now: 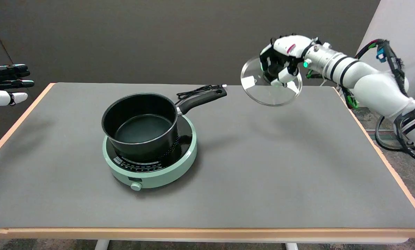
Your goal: Place the pot lid onto the pot.
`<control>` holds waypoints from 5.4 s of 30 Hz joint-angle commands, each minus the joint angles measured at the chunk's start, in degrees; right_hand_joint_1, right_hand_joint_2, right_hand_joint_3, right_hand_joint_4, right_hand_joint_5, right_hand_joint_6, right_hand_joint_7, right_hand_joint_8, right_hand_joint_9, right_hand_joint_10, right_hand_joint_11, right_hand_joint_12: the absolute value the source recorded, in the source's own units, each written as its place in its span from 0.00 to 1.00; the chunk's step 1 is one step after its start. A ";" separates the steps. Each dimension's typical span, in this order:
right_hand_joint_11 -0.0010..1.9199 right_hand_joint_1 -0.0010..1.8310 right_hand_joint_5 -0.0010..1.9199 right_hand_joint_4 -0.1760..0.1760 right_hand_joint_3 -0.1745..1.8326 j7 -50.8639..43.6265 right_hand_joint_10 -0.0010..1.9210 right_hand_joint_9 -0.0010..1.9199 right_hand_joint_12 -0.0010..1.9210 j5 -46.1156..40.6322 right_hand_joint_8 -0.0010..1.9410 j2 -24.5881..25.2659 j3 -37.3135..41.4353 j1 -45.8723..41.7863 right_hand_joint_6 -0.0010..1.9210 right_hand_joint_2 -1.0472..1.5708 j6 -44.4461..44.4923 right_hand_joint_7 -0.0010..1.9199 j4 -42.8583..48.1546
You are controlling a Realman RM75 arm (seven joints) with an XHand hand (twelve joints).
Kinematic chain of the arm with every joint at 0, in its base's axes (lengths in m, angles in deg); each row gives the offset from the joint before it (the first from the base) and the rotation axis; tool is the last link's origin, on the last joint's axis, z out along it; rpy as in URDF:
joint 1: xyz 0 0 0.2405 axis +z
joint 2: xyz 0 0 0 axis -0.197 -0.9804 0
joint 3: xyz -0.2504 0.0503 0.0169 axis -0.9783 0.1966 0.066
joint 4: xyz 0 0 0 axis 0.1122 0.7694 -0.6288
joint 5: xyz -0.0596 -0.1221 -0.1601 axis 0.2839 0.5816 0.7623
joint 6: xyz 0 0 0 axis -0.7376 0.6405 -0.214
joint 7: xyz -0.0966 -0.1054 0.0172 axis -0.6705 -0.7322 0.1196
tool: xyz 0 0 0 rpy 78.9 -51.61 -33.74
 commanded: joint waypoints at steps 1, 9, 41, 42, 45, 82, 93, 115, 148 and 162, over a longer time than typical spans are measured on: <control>0.36 0.75 0.39 1.00 0.38 -0.08 0.62 0.46 0.58 -3.57 0.63 -2.40 2.71 5.04 0.59 0.72 -2.71 0.49 13.08; 0.36 0.75 0.39 1.00 0.39 -0.08 0.62 0.46 0.58 -10.05 0.63 -0.29 -5.86 14.30 0.59 0.72 -4.62 0.49 14.03; 0.36 0.75 0.39 1.00 0.39 -0.08 0.63 0.46 0.58 -23.46 0.64 14.18 -35.45 37.92 0.59 0.72 -10.19 0.49 6.24; 0.36 0.75 0.39 1.00 0.39 -0.08 0.63 0.46 0.58 -24.76 0.64 14.71 -37.59 39.17 0.59 0.72 -10.61 0.49 5.40; 0.36 0.75 0.39 1.00 0.39 -0.14 0.63 0.46 0.58 -26.47 0.64 16.39 -40.42 41.21 0.59 0.72 -11.59 0.49 3.44; 0.36 0.75 0.39 1.00 0.40 -8.31 0.63 0.46 0.58 -24.96 0.64 34.81 -40.52 41.30 0.58 0.72 -11.49 0.49 -18.99; 0.36 0.75 0.39 1.00 0.40 -8.31 0.64 0.46 0.58 -22.08 0.64 37.20 -40.60 40.08 0.58 0.72 -11.55 0.49 -20.11; 0.36 0.74 0.39 1.00 0.36 -7.91 0.64 0.46 0.58 -21.24 0.64 35.38 -40.76 39.57 0.58 0.73 -12.98 0.48 -18.81; 0.35 0.75 0.39 1.00 0.34 -7.91 0.67 0.45 0.60 -24.35 0.62 30.19 -41.00 38.43 0.58 0.74 -16.04 0.48 -12.16; 0.35 0.74 0.39 1.00 0.34 -7.91 0.68 0.45 0.60 -24.35 0.63 31.43 -41.00 38.61 0.58 0.74 -16.04 0.48 -14.04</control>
